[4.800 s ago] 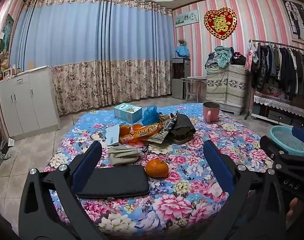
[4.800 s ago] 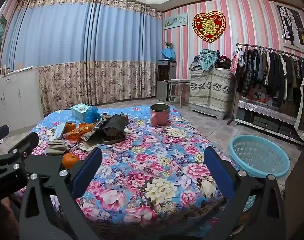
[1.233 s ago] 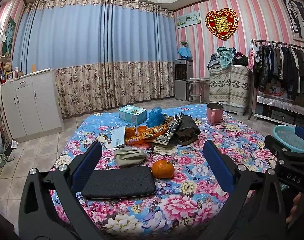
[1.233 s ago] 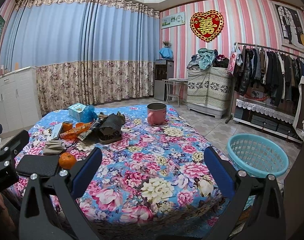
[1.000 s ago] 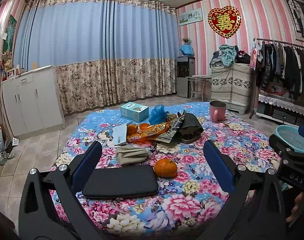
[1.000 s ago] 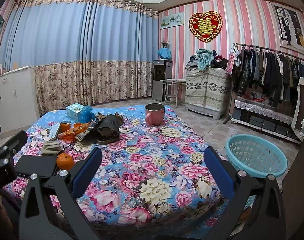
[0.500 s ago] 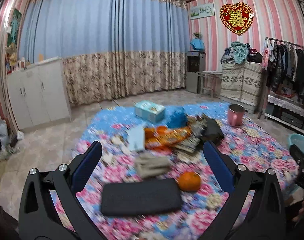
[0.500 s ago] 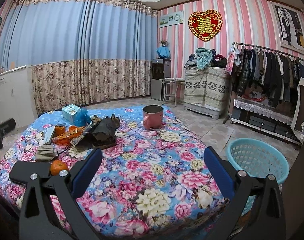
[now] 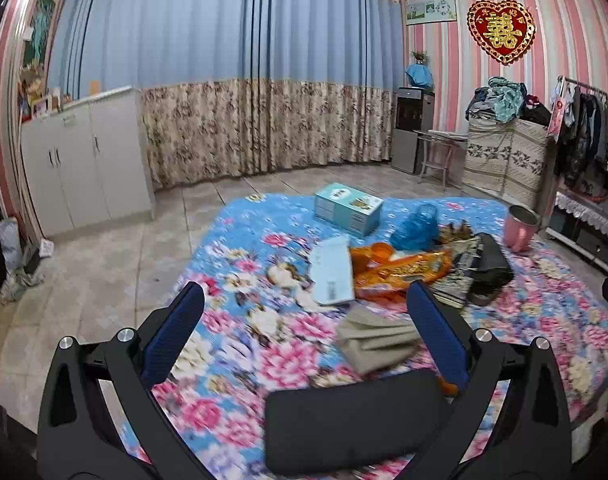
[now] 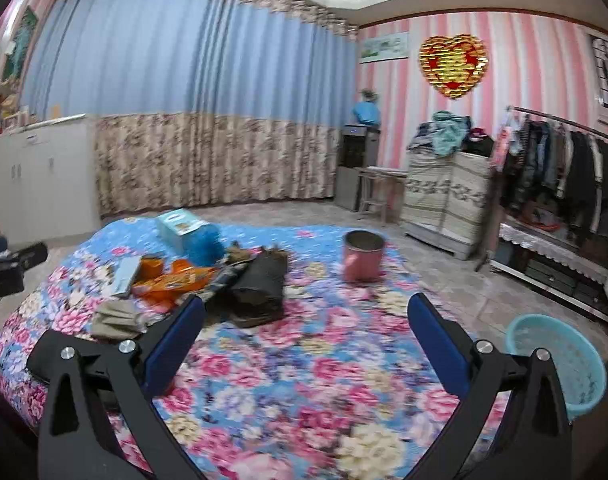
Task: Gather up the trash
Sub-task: 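Move the right tool toward the orange while the left tool approaches the grey cloth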
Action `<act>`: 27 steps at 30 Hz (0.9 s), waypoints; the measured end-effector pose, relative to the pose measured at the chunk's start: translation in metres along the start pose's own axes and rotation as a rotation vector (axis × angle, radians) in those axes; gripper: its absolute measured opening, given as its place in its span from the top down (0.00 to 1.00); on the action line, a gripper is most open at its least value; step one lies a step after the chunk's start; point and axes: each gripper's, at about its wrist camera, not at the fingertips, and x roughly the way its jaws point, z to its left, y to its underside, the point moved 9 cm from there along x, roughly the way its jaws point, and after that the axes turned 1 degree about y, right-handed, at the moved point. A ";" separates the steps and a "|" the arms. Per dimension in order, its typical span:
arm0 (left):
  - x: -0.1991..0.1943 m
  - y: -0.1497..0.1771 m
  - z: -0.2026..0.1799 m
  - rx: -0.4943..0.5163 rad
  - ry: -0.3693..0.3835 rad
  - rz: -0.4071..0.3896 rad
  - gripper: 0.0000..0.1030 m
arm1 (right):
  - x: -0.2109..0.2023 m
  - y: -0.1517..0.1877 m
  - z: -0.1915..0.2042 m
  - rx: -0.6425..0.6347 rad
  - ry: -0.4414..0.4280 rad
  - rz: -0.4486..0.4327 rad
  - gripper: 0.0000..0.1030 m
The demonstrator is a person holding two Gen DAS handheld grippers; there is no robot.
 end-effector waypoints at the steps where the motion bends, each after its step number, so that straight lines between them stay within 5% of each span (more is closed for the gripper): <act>1: 0.004 0.000 0.002 0.005 -0.003 0.002 0.05 | 0.005 0.003 0.008 -0.001 -0.026 0.006 0.04; 13: 0.036 0.009 0.034 -0.040 0.007 0.070 0.05 | 0.054 0.057 0.066 -0.049 -0.165 0.193 0.04; 21: 0.043 0.008 0.034 -0.029 0.008 0.075 0.05 | 0.051 0.057 0.095 -0.085 -0.210 0.185 0.04; 27: 0.046 0.011 0.043 -0.032 -0.038 0.081 0.05 | 0.066 0.073 0.114 -0.086 -0.227 0.263 0.04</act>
